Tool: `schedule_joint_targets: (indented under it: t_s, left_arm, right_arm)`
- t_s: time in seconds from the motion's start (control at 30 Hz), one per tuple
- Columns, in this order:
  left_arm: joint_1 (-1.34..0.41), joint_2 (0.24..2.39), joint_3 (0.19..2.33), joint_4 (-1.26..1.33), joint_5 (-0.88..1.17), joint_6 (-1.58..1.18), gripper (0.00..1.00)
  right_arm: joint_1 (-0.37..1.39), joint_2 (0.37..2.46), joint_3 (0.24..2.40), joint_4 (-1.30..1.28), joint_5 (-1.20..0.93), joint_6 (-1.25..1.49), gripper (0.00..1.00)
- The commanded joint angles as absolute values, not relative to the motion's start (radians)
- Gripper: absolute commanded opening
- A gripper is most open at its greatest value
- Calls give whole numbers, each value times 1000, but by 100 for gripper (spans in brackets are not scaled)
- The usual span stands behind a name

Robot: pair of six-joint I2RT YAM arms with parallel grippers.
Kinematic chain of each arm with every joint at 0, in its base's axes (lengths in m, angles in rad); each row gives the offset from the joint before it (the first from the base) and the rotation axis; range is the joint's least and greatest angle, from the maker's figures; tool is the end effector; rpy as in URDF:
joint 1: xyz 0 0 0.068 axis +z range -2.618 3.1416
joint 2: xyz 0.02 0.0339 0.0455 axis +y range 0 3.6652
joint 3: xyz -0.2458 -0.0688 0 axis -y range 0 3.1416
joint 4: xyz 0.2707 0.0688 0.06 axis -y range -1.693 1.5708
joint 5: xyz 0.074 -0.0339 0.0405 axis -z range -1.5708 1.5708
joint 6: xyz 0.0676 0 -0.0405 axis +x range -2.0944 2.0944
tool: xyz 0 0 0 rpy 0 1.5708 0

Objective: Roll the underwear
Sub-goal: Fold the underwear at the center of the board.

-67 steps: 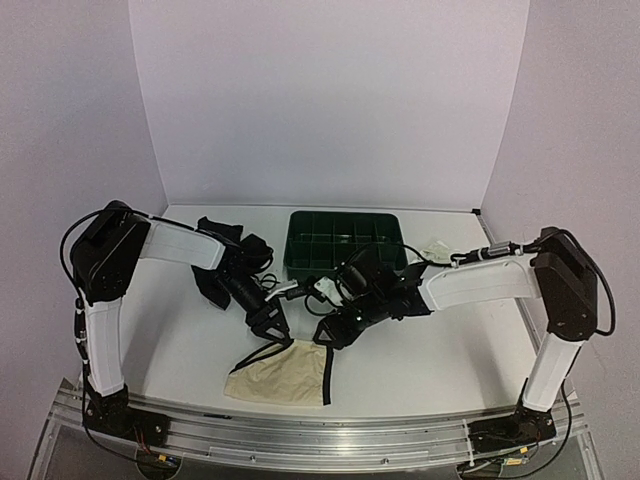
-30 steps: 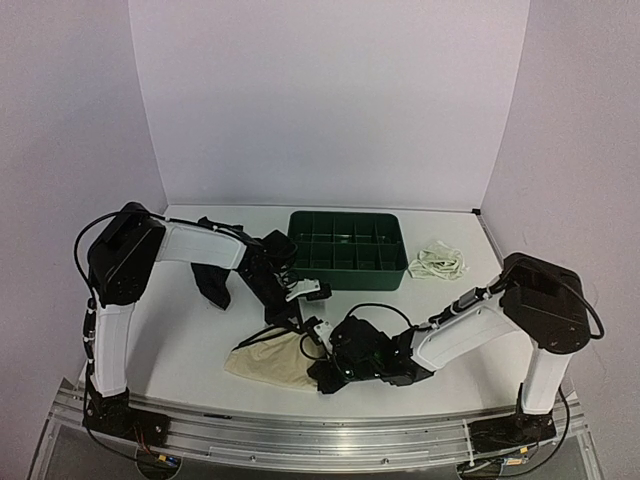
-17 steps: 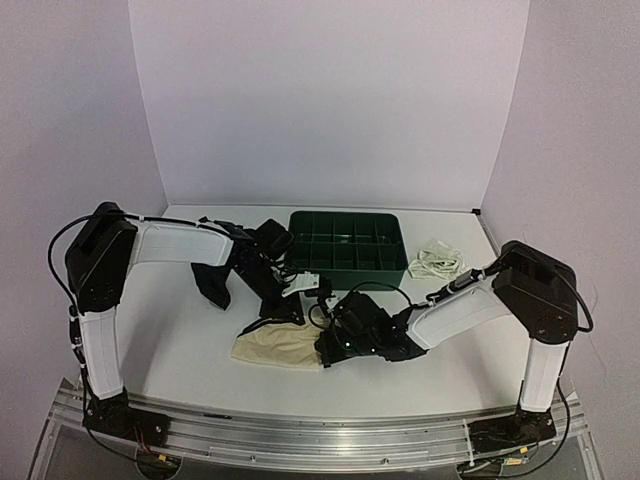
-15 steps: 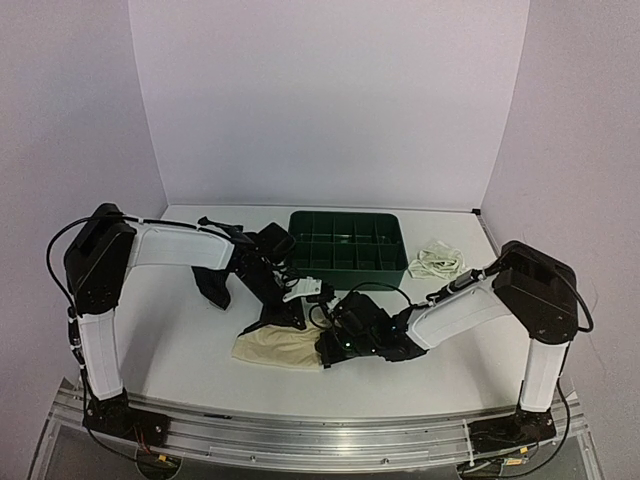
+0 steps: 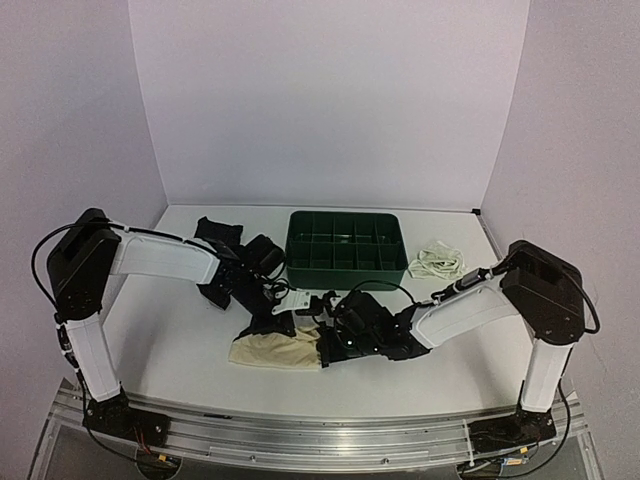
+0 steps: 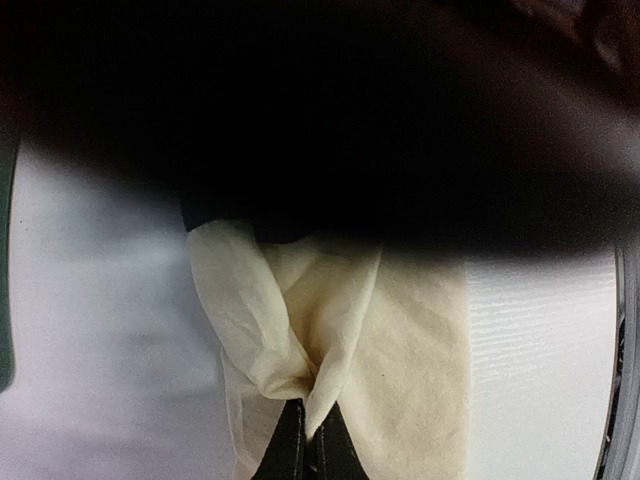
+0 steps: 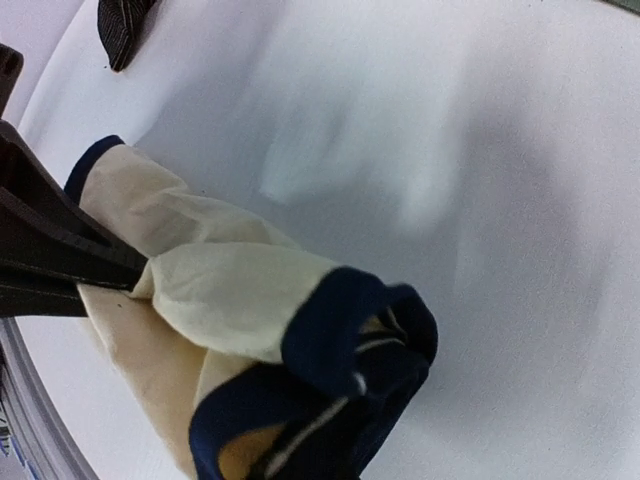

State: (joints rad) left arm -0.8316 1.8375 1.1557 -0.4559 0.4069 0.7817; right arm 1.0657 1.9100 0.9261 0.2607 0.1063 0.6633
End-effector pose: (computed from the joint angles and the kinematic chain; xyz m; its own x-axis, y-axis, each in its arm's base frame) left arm 0.2429 -0.3062 0.1031 0.1230 0.8254 -0.5509 0.9919 -0.1206 0.0407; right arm 0.2035 0.3532 0.0597 -0.7644 -0.1172 -0.6340 -0.4582 0.7906 0.4063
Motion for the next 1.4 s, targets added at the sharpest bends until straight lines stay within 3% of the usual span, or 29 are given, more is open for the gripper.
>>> schedule_joint_targets:
  t_s: [0.0,0.2,0.5,0.77,1.2,1.27,1.37]
  left_arm:
    - [-849,1768,1054,-368,367,835,0]
    - [-899,1726,958,-268,308,877,0]
    - [-934,1669,814,-156,260,956,0]
    - [-938,1669,794,-129,238,963,0]
    - [-963,1643,729,-46,215,1010,0]
    - [-965,1642,731,-61,219,1011,4]
    - [-964,1614,745,-136,252,1021,28]
  right_arm:
    - [1064,1867,926,264,89,677,0]
    - [1043,1833,903,264,55,636,0]
    - [992,1673,883,165,-40,368,4]
    - [1024,1826,1085,60,-194,245,14]
    - [1040,2023,1142,59,-290,332,5]
    - [1043,2048,1137,55,-284,345,4]
    - [1043,2060,1105,49,-251,353,2]
